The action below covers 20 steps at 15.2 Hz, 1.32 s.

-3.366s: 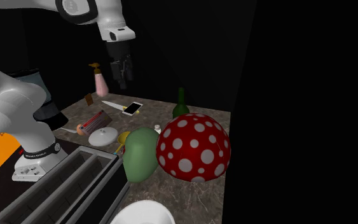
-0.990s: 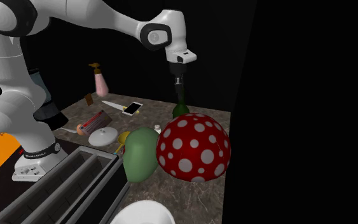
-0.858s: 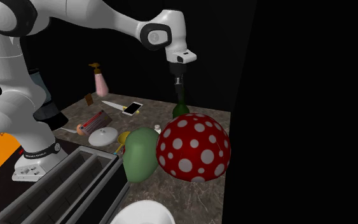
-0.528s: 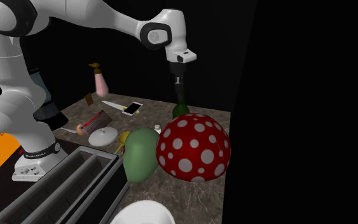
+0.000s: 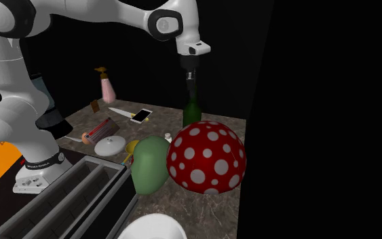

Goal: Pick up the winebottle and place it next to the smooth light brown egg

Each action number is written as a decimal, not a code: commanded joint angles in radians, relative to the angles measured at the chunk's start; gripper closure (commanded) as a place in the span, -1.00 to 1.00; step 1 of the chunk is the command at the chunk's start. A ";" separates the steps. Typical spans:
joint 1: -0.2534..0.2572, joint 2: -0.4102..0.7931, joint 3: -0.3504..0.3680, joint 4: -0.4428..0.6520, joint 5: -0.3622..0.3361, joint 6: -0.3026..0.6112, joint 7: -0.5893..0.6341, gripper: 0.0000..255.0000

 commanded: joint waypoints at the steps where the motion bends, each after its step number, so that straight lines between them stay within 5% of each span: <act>1: 0.000 -0.003 0.000 0.023 0.001 -0.026 -0.001 1.00; 20: 0.005 0.023 0.002 0.308 0.000 -0.285 -0.007 1.00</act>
